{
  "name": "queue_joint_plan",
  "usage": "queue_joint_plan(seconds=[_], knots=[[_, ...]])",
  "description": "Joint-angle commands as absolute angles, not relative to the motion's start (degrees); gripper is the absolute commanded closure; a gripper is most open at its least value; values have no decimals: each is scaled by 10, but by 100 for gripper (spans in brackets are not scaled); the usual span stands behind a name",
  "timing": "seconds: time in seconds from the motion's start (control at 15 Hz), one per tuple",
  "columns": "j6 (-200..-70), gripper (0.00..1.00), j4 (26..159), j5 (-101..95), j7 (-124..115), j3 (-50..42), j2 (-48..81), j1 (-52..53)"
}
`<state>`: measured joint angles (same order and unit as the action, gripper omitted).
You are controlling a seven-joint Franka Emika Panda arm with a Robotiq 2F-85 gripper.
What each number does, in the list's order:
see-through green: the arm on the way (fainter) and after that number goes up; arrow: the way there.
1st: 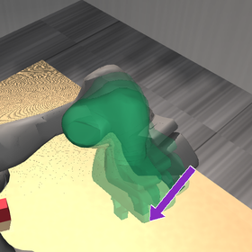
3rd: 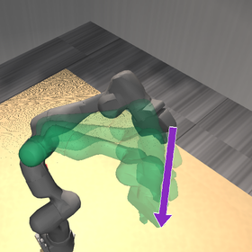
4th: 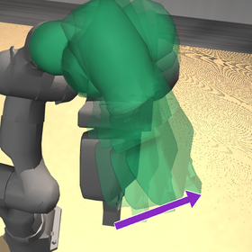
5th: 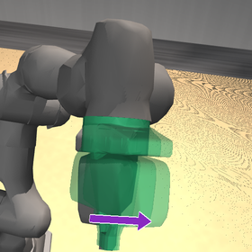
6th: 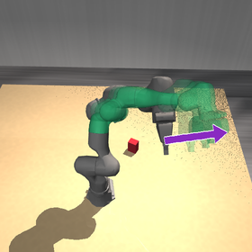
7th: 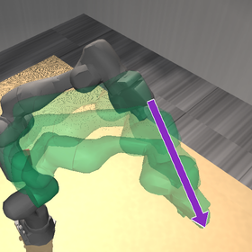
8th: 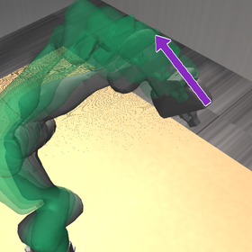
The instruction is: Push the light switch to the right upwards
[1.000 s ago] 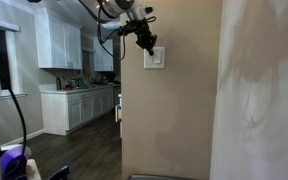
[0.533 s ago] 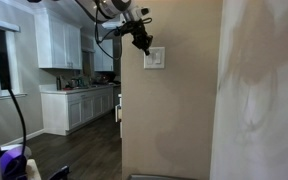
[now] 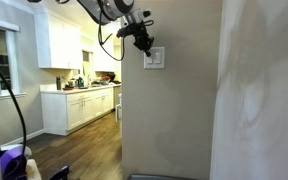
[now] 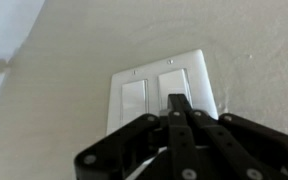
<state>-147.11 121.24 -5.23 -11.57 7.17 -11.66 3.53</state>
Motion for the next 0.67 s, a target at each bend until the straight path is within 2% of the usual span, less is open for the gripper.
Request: queue_joint_plan(seconds=[0.0, 0.6], knots=[[-1462, 100, 1188, -63, -117, 77, -98, 34], [-1438, 100, 1234, -81, -116, 68, -141, 25]])
